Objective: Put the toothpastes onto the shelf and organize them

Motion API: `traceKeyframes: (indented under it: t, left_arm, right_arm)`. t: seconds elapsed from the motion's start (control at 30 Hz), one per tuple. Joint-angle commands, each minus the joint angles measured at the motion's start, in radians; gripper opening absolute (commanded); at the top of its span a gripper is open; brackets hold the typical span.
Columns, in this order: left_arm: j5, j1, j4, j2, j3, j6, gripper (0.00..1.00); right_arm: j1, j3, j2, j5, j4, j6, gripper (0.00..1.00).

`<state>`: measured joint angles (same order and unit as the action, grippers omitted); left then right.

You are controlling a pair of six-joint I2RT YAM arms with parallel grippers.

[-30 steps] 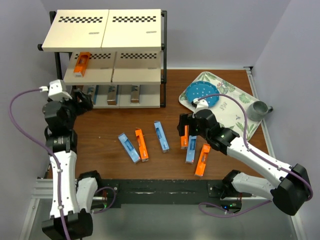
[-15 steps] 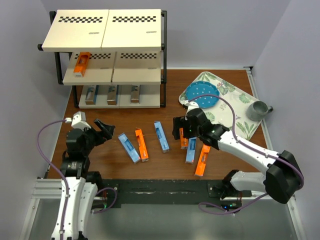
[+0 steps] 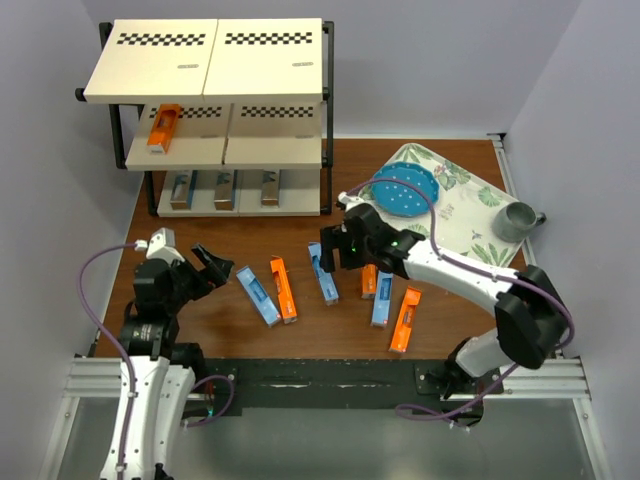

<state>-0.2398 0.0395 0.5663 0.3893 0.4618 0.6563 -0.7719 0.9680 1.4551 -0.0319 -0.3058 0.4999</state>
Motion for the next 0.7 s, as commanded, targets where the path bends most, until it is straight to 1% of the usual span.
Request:
traceKeyframes:
  t: [0.0,0.03,0.07,0.1,0.17,0.2,0.37,0.4,0.57,0.67]
  left_arm:
    - [0.08,-0.03,0.067,-0.012,0.121,-0.104,0.93]
    - [0.091,-0.03,0.07,-0.015,0.123,-0.107,0.93]
    - [0.088,-0.055,0.067,-0.023,0.121,-0.106,0.95]
    - [0.083,-0.055,0.061,-0.024,0.117,-0.103,0.95]
    - [0.077,-0.058,0.061,-0.032,0.112,-0.095,0.95]
    - [0.079,-0.059,0.064,-0.035,0.113,-0.093,0.95]
    - [0.103,-0.076,0.075,-0.055,0.112,-0.086,0.95]
    - [0.103,-0.082,0.075,-0.053,0.112,-0.084,0.95]
    - [0.112,-0.096,0.07,-0.055,0.112,-0.084,0.95]
    - [0.112,-0.107,0.073,-0.059,0.109,-0.08,0.95]
  right_arm:
    - [-0.072,0.165,0.128,-0.037,-0.01,0.058,0.84]
    - [-0.084,0.199,0.155,-0.052,-0.021,0.069,0.84]
    - [-0.111,0.265,0.19,-0.065,-0.05,0.069,0.84]
    - [-0.124,0.297,0.245,-0.077,-0.065,0.072,0.84]
    - [-0.151,0.387,0.303,-0.114,-0.108,0.081,0.83]
    - [-0.161,0.414,0.353,-0.129,-0.118,0.083,0.83]
    - [-0.202,0.593,0.497,-0.215,-0.2,0.123,0.8]
    - [-0.205,0.616,0.539,-0.224,-0.211,0.134,0.8]
    - [-0.234,0.73,0.646,-0.249,-0.249,0.146,0.73]
    - [-0.245,0.785,0.712,-0.264,-0.3,0.144,0.72]
